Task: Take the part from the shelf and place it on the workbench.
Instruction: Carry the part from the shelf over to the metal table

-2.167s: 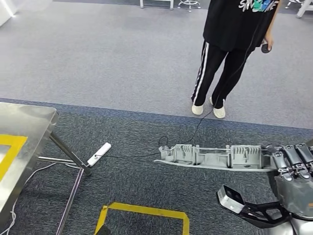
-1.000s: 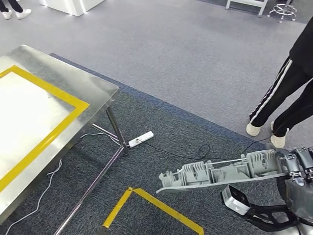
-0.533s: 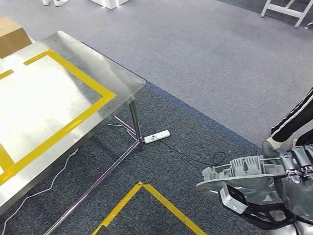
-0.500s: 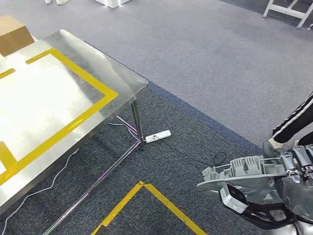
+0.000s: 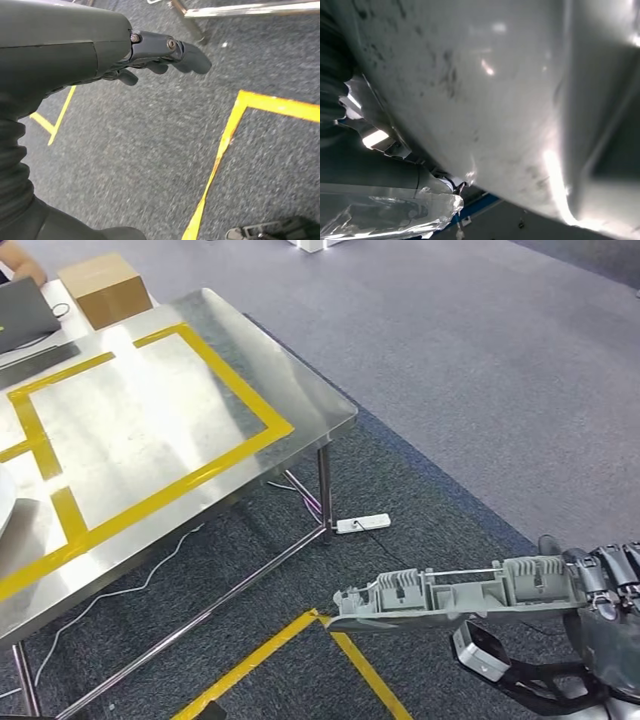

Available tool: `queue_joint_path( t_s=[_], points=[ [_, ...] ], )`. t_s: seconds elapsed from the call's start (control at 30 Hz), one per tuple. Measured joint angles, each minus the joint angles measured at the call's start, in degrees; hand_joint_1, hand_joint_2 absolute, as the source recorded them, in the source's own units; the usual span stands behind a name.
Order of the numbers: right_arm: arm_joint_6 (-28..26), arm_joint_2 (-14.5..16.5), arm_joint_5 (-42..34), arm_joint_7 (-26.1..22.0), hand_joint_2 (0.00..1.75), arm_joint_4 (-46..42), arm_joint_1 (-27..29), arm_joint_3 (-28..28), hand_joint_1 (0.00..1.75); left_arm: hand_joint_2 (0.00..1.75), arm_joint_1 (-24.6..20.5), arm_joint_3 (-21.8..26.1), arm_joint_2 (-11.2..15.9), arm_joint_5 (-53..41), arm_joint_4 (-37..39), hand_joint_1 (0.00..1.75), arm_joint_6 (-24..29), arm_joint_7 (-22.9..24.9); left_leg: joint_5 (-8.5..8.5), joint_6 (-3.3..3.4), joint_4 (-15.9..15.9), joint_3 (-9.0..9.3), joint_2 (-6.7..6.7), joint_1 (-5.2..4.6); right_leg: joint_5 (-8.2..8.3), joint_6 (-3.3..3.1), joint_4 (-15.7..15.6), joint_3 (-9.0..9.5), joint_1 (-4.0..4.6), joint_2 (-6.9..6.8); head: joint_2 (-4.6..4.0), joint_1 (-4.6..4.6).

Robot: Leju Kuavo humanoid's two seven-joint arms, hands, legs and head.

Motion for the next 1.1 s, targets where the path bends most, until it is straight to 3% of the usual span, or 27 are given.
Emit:
queue_joint_path(
  t_s=[0.07, 0.1, 0.17, 0.2, 0.23, 0.3, 0.33, 0.37, 0.43, 0.5, 0.53, 0.6, 0.67, 0.7, 0.73, 0.8, 0.87, 0.93, 1.0, 1.03, 1.1],
  points=[
    [0.00, 0.13, 0.00, 0.01, 1.75, 0.01, 0.02, -0.03, 1.75, 1.75, 0.02, 0.00, 0.02, 0.00, 0.00, 0.00, -0.03, 0.05, -1.85, -0.54, 2.76, -1.38, 2.21, -0.14, 0.19, -0.73, -0.28, 0.19, -0.08, -1.37, 0.00, -0.44],
    [0.00, 0.18, 0.01, 0.00, 1.75, 0.01, 0.07, -0.05, 1.75, 1.75, -0.07, 0.00, 0.02, 0.00, 0.00, 0.00, -0.04, 0.06, -3.55, -0.77, 5.81, -2.84, 3.81, -0.20, 0.19, -0.98, -0.34, 0.24, -0.01, -2.14, 0.00, -0.68],
    [0.00, 0.22, 0.04, -0.01, 1.75, 0.02, 0.25, -0.13, 1.75, 1.75, -0.28, 0.00, -0.01, -0.01, 0.00, 0.00, -0.13, 0.07, -6.59, -1.04, 13.03, -6.29, 5.29, -0.14, 0.11, -1.24, -0.34, 0.24, 0.16, -3.70, 0.00, -0.87],
    [0.00, 0.23, 0.05, -0.02, 1.75, 0.02, 0.34, -0.16, 1.75, 1.75, -0.28, 0.00, 0.01, -0.01, 0.00, 0.00, -0.20, 0.07, -6.93, -1.04, 15.03, -7.22, 5.49, -0.12, 0.06, -1.31, -0.34, 0.26, 0.23, -4.45, 0.00, -0.90],
    [0.00, 0.23, 0.05, -0.03, 1.75, 0.02, 0.39, -0.19, 1.75, 1.75, -0.25, 0.00, 0.03, -0.01, 0.00, 0.00, -0.26, 0.10, -6.29, -0.97, 15.10, -7.19, 5.58, -0.12, 0.01, -1.35, -0.34, 0.31, 0.28, -5.13, 0.00, -0.89],
    [0.00, 0.23, 0.05, -0.03, 1.75, 0.02, 0.42, -0.24, 1.75, 1.75, -0.19, 0.00, 0.10, -0.01, 0.00, 0.00, -0.31, 0.15, -2.88, -0.54, 9.57, -4.15, 6.37, -0.24, -0.14, -1.31, -0.35, 0.52, 0.39, -6.33, 0.00, -0.90],
    [0.00, 0.23, 0.05, -0.03, 1.75, 0.02, 0.43, -0.26, 1.75, 1.75, -0.24, 0.00, 0.10, -0.02, 0.00, 0.00, -0.29, 0.17, -1.51, -0.29, 5.85, -2.13, 7.55, -0.47, -0.27, -1.15, -0.31, 0.61, 0.56, -6.83, 0.00, -0.90],
    [0.00, 0.23, 0.05, -0.03, 1.75, 0.02, 0.47, -0.29, 1.75, 1.75, -0.36, 0.00, 0.05, -0.04, 0.00, 0.00, -0.28, 0.17, -0.73, 0.02, 2.80, -0.53, 8.58, -0.67, -0.43, -0.95, -0.26, 0.65, 0.76, -7.30, 0.00, -0.88],
    [0.00, 0.26, 0.04, -0.03, 1.75, 0.02, 0.55, -0.35, 1.75, 1.75, -0.52, 0.00, -0.06, -0.08, 0.00, 0.00, -0.24, 0.21, -0.77, 0.54, 0.16, 0.61, 9.51, -1.04, -0.67, -0.46, -0.32, 0.75, 1.13, -8.27, 0.00, -0.78],
    [0.00, 0.33, 0.04, -0.02, 1.75, 0.02, 0.57, -0.38, 1.75, 1.75, -0.41, 0.00, -0.12, -0.10, 0.00, 0.00, -0.21, 0.28, -0.74, 1.11, -0.23, 0.60, 8.36, -0.93, -0.94, 0.06, -0.39, 0.95, 1.13, -8.96, 0.00, -0.72],
    [0.00, 0.37, 0.02, -0.02, 1.75, 0.02, 0.56, -0.38, 1.75, 1.75, -0.34, 0.00, -0.13, -0.10, 0.00, 0.00, -0.21, 0.32, -0.66, 1.38, -0.37, 0.67, 7.80, -0.77, -1.50, 0.38, 0.23, 0.77, 1.07, -8.29, 0.00, -0.64],
    [0.00, 0.39, -0.03, 0.00, 1.75, 0.02, 0.66, -0.39, 1.75, 1.75, -0.39, 0.00, -0.18, -0.10, 0.00, 0.00, -0.21, 0.38, -0.46, 1.94, -0.57, 0.80, 6.71, -0.38, -4.23, 0.95, 4.98, -1.42, 0.88, -5.62, 0.01, -0.33],
    [0.00, 0.39, -0.08, 0.02, 1.75, 0.03, 0.83, -0.40, 1.75, 1.75, -0.48, 0.00, -0.23, -0.11, 0.00, 0.00, -0.21, 0.39, -0.42, 2.25, -0.56, 0.76, 5.52, -0.31, -7.48, 1.27, 12.63, -5.25, 0.81, -3.74, 0.01, -0.05],
    [0.00, 0.39, -0.07, 0.03, 1.75, 0.04, 0.91, -0.40, 1.75, 1.75, -0.45, 0.00, -0.25, -0.11, 0.00, 0.00, -0.21, 0.40, -0.43, 2.27, -0.55, 0.76, 4.87, -0.30, -8.05, 1.34, 15.13, -6.67, 0.79, -3.52, 0.01, 0.00],
    [0.00, 0.39, -0.08, 0.03, 1.75, 0.06, 0.95, -0.42, 1.75, 1.75, -0.39, 0.00, -0.25, -0.11, 0.00, 0.00, -0.21, 0.41, -0.42, 2.27, -0.53, 0.79, 4.19, -0.29, -7.54, 1.37, 15.70, -7.22, 0.76, -3.43, 0.00, 0.01],
    [-0.01, 0.39, -0.07, 0.03, 1.75, 0.08, 0.97, -0.43, 1.75, 1.75, -0.35, 0.00, -0.26, -0.11, 0.00, 0.00, -0.21, 0.43, -0.40, 2.14, -0.46, 0.90, 2.72, -0.20, -3.78, 1.41, 10.67, -5.24, 0.52, -2.88, 0.00, 0.01],
    [-0.01, 0.39, -0.07, 0.02, 1.75, 0.09, 0.97, -0.44, 1.75, 1.75, -0.41, 0.00, -0.27, -0.11, 0.00, 0.00, -0.21, 0.43, -0.40, 1.67, -0.20, 0.79, 1.32, -0.14, -0.69, 1.46, 3.31, -1.84, -0.01, -0.44, 0.00, 0.00],
    [-0.01, 0.39, -0.05, 0.00, 1.75, 0.13, 1.03, -0.47, 1.75, 1.75, -0.39, 0.00, -0.25, -0.10, 0.00, 0.00, -0.19, 0.44, -0.13, 0.91, -0.04, 0.29, 0.15, -0.11, -0.20, 1.03, 0.26, -0.34, -0.22, 1.32, 0.00, -0.01],
    [0.00, 0.40, -0.02, -0.01, 1.75, 0.15, 1.05, -0.50, 1.75, 1.75, -0.18, 0.00, -0.21, -0.09, 0.00, 0.00, -0.15, 0.46, 0.27, 0.22, -0.19, -0.13, -0.77, 0.04, -0.07, 0.22, 0.09, -0.21, -0.14, 0.55, 0.00, 0.00],
    [0.00, 0.42, -0.01, -0.01, 1.75, 0.15, 1.02, -0.50, 1.75, 1.75, -0.07, 0.00, -0.24, -0.09, 0.00, 0.00, -0.13, 0.48, 0.09, -0.08, 0.00, -0.31, -0.27, -0.01, 0.03, -0.13, -0.01, -0.14, -0.17, -0.05, 0.00, -0.09],
    [0.00, 0.55, 0.02, -0.01, 1.75, 0.15, 1.04, -0.52, 1.75, 1.75, -0.10, 0.00, -0.33, -0.09, 0.00, 0.00, -0.09, 0.51, -2.00, -0.63, 3.22, -1.90, 2.46, -0.19, 0.16, -0.78, -0.26, 0.06, -0.27, -1.52, 0.00, -0.66]
  ],
)
